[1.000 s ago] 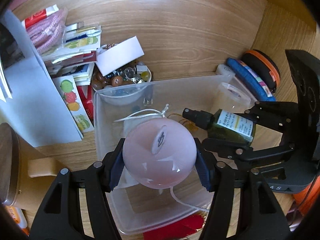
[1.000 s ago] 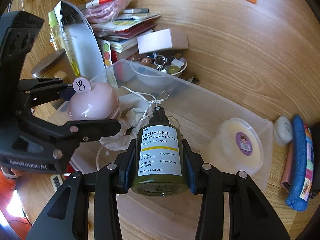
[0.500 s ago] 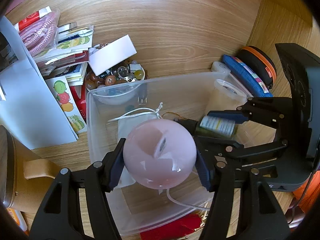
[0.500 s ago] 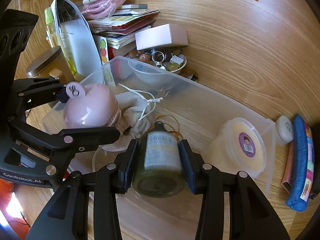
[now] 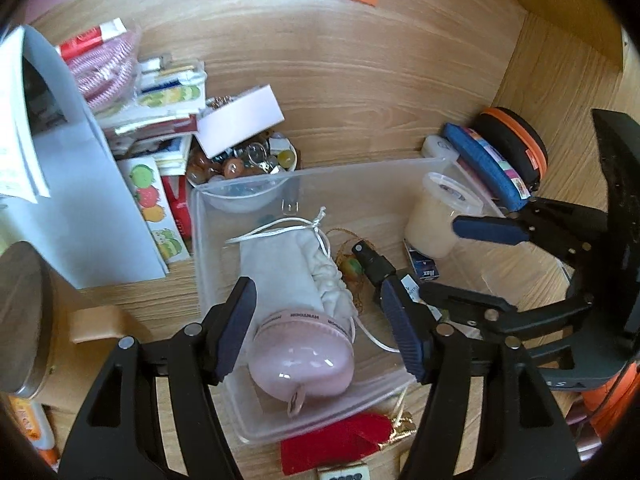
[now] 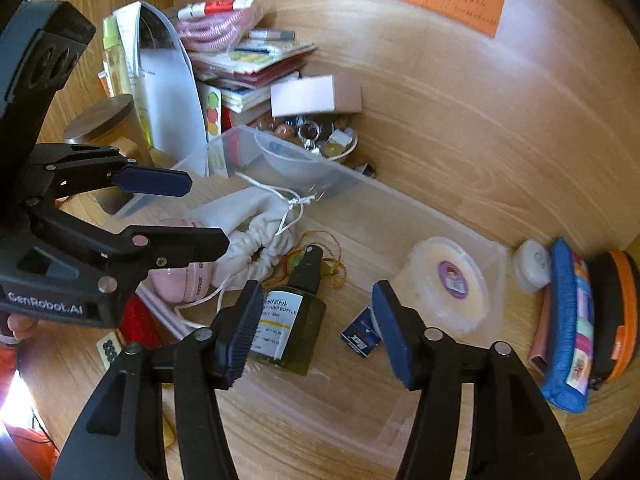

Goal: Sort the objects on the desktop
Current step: 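Carry the pink container and green bottle into the clear box and release them, then move both grippers back toward the cream tube on the desk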

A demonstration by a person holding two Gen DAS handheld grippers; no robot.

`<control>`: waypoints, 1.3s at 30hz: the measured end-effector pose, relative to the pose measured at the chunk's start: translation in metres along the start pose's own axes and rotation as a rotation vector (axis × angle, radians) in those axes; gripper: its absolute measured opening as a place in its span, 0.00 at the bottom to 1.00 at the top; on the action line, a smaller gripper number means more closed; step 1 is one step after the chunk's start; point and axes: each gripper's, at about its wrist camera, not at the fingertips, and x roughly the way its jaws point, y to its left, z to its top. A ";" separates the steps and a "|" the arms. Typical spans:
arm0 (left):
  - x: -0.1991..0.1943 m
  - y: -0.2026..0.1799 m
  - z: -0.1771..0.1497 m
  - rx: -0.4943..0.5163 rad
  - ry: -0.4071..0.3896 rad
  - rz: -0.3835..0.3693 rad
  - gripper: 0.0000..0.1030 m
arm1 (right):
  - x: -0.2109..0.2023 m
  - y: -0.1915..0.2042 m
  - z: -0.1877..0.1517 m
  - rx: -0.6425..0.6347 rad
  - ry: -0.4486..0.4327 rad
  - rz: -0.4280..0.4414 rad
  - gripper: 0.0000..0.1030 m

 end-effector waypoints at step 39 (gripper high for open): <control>-0.087 -0.007 -0.151 -0.086 -0.037 0.259 0.88 | -0.045 0.107 -0.109 0.025 -0.009 0.148 0.75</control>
